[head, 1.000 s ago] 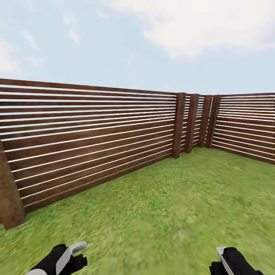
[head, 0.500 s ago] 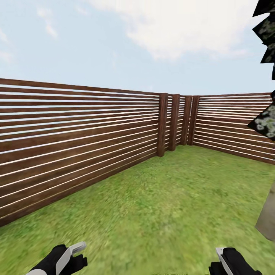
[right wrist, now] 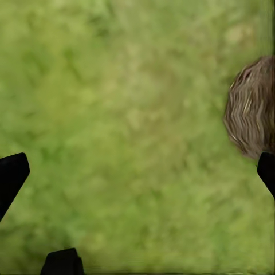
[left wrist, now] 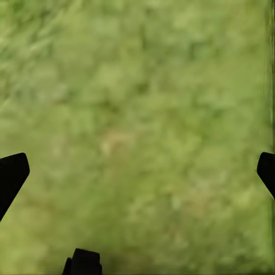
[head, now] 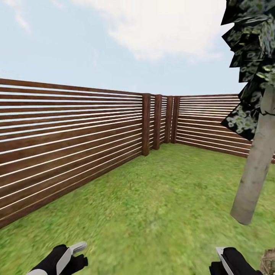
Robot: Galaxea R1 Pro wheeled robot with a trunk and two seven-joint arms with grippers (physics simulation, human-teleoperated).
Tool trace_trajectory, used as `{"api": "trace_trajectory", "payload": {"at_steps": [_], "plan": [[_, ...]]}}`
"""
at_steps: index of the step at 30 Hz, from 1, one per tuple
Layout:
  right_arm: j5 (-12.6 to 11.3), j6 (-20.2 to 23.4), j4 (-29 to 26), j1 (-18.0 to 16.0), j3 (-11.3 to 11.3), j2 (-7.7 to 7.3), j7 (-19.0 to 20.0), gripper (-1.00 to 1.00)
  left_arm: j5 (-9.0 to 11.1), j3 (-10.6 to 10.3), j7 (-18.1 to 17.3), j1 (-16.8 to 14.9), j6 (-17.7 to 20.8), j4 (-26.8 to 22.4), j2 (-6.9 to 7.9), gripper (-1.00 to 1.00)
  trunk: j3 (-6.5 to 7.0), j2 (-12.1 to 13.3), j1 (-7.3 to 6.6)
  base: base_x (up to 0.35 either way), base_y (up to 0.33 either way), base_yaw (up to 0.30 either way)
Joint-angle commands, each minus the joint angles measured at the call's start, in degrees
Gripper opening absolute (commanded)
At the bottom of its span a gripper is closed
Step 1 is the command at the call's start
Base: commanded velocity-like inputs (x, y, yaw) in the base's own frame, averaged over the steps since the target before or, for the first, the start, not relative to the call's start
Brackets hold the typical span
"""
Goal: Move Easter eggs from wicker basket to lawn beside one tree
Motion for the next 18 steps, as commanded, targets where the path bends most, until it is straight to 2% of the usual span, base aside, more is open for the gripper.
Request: {"api": "trace_trajectory", "payload": {"at_steps": [1,18], "plan": [[0.36,0.25,-0.06,-0.04,-0.13,0.02,0.19,1.00,0.57,0.08,0.31,0.00,0.33,-0.13,-0.04,1.00,-0.07,-0.03,-0.01,0.000,0.000,-0.285],[0.36,0.25,0.09,-0.04,-0.12,0.16,0.19,1.00,0.46,0.04,0.25,0.00,0.33,-0.12,-0.29,1.00,-0.07,-0.03,-0.01,0.000,0.000,-0.285]]}}
